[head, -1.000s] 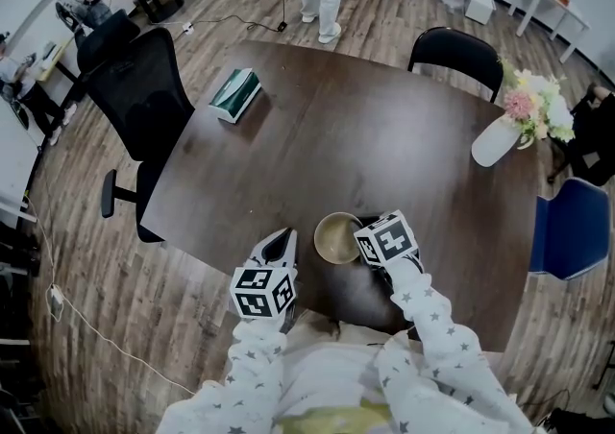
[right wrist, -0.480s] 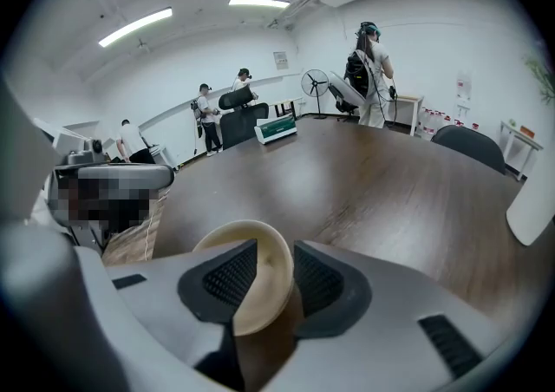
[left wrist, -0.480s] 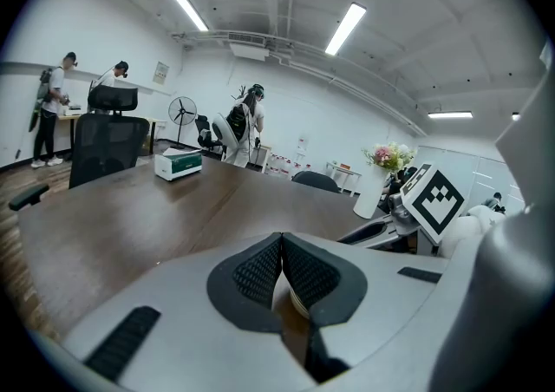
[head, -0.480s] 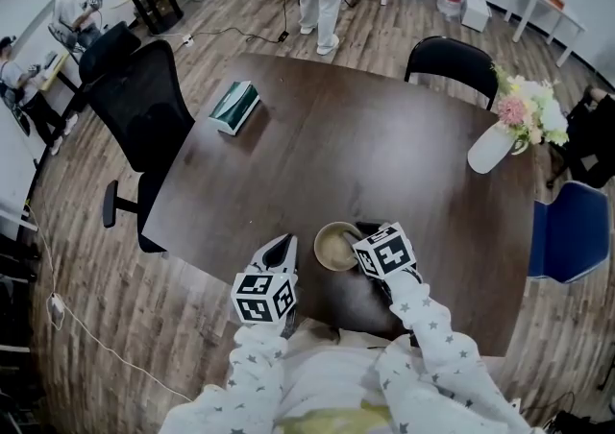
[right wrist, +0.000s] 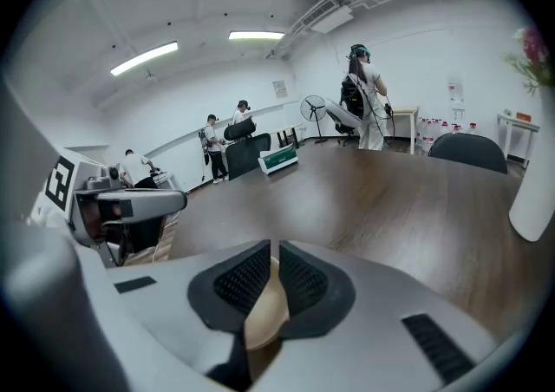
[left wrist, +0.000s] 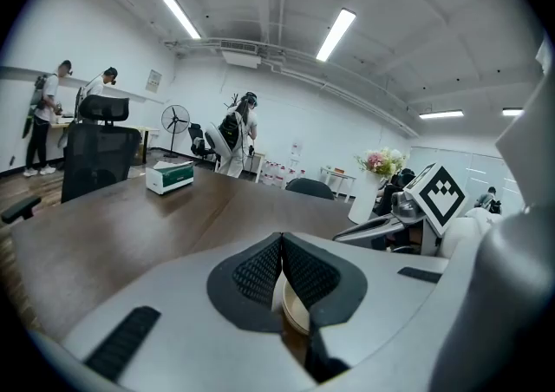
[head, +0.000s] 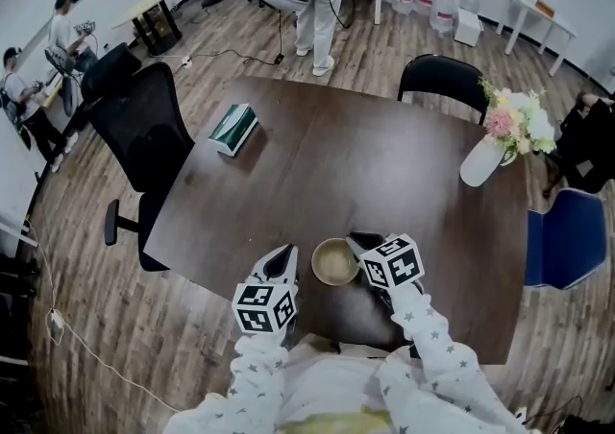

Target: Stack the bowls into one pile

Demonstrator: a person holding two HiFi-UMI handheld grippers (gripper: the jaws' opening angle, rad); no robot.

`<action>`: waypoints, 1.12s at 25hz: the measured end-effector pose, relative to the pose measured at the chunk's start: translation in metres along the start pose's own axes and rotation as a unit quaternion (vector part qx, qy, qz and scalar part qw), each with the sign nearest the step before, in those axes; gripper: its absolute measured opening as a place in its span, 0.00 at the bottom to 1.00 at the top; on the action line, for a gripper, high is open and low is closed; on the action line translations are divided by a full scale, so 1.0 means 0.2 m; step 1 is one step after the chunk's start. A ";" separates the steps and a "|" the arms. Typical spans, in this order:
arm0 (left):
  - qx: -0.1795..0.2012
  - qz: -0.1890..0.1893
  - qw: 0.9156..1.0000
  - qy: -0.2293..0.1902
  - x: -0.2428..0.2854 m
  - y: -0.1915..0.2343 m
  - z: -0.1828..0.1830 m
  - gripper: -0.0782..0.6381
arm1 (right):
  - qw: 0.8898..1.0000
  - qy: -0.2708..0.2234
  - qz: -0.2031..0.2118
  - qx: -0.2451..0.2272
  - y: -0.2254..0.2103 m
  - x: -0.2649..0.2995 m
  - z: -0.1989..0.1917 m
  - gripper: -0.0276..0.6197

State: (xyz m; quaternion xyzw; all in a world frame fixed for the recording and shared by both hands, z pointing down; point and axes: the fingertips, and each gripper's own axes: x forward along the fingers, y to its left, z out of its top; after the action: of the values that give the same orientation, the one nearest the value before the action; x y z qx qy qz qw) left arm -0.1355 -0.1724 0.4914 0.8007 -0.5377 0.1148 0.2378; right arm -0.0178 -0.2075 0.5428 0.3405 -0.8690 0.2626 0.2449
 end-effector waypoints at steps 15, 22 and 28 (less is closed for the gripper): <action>0.058 -0.022 0.995 -0.079 -0.08 -0.07 0.31 0.15 | 0.973 -0.225 0.037 0.019 0.00 -0.32 0.38 0.08; 0.081 -0.010 0.988 -0.128 -0.15 -0.09 0.45 0.15 | 0.956 -0.294 0.020 -0.001 -0.02 -0.50 0.52 0.08; 0.089 0.002 0.984 -0.153 -0.19 -0.06 0.53 0.15 | 0.944 -0.329 -0.014 -0.007 -0.06 -0.60 0.59 0.08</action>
State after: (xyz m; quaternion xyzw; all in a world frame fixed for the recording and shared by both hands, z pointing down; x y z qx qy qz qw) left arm -0.1481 -0.1914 0.3794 0.8259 -0.5567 0.0387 0.0800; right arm 0.0392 -0.2340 0.3865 0.4181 -0.8983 0.1263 -0.0485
